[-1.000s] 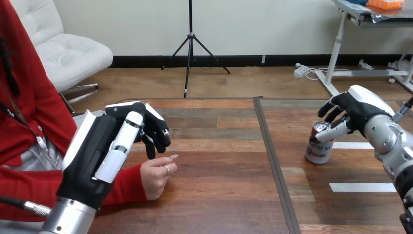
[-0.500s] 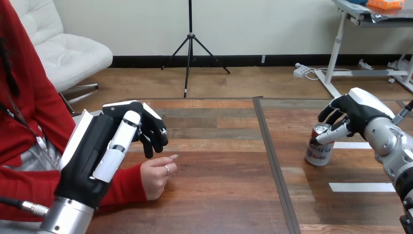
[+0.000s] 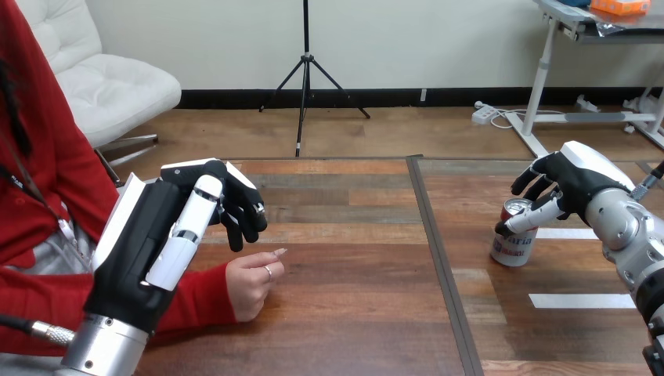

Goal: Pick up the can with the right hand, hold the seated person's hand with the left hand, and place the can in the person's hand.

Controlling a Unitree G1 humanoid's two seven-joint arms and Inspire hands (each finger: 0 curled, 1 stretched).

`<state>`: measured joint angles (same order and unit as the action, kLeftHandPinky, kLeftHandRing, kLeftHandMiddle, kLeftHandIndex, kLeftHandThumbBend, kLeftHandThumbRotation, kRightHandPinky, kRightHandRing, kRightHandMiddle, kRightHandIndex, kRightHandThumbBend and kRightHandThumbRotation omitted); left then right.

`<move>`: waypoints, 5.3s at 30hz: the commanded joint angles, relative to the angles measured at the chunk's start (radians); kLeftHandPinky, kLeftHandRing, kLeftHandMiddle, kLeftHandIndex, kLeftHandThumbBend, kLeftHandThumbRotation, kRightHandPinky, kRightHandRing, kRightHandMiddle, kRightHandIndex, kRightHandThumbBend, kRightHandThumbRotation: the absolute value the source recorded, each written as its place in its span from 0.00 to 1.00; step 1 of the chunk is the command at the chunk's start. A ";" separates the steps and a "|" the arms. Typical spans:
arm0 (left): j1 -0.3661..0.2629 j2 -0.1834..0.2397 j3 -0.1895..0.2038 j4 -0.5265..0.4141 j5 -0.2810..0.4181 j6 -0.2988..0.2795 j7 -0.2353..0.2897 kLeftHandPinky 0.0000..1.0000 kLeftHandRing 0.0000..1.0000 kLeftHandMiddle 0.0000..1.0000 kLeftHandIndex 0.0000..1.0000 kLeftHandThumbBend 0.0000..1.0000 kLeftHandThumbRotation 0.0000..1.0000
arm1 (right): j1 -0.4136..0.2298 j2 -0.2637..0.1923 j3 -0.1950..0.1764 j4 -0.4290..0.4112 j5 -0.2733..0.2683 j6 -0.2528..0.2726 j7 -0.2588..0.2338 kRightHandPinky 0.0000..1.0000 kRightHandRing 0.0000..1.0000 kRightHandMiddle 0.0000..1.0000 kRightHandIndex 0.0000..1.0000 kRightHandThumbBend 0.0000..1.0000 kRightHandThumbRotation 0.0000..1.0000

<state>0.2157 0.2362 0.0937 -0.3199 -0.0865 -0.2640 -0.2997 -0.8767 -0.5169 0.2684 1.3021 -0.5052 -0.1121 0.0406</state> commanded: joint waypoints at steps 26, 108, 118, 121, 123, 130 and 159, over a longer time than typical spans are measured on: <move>-0.067 0.016 0.003 -0.022 0.007 0.000 0.002 0.23 0.33 0.37 0.34 0.00 0.93 | -0.052 -0.015 -0.004 -0.018 0.009 -0.021 -0.015 0.54 0.61 0.65 0.65 0.96 0.13; -0.065 0.013 0.018 -0.030 -0.008 -0.021 0.007 0.21 0.31 0.35 0.33 0.00 0.83 | -0.040 -0.022 0.019 -0.020 -0.014 -0.033 -0.006 0.49 0.53 0.55 0.49 0.78 0.00; -0.064 0.015 0.025 -0.024 -0.001 -0.024 0.013 0.20 0.32 0.36 0.34 0.00 0.77 | -0.040 -0.029 0.019 -0.020 -0.013 -0.050 -0.002 0.48 0.51 0.53 0.49 0.79 0.00; -0.063 0.013 0.027 -0.023 0.001 -0.027 0.016 0.21 0.33 0.37 0.35 0.00 0.74 | -0.040 -0.031 0.019 -0.022 -0.014 -0.054 -0.005 0.47 0.51 0.53 0.48 0.80 0.00; -0.063 0.013 0.028 -0.022 0.007 -0.033 0.020 0.21 0.33 0.37 0.36 0.00 0.71 | -0.040 -0.032 0.019 -0.023 -0.015 -0.055 -0.005 0.47 0.50 0.53 0.48 0.80 0.00; -0.068 0.011 0.032 -0.015 -0.001 -0.049 0.022 0.22 0.35 0.39 0.37 0.00 0.64 | -0.045 -0.036 0.016 -0.026 -0.012 -0.063 0.003 0.46 0.49 0.52 0.48 0.81 0.00; -0.065 0.015 0.034 -0.031 0.016 -0.036 0.025 0.22 0.36 0.39 0.37 0.00 0.59 | -0.050 -0.051 0.040 -0.031 -0.031 -0.037 0.074 0.56 0.60 0.62 0.58 0.94 0.13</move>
<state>0.1956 0.2367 0.1191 -0.3203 -0.0665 -0.2945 -0.2808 -0.8767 -0.5384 0.3038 1.3018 -0.5340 -0.1460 0.1132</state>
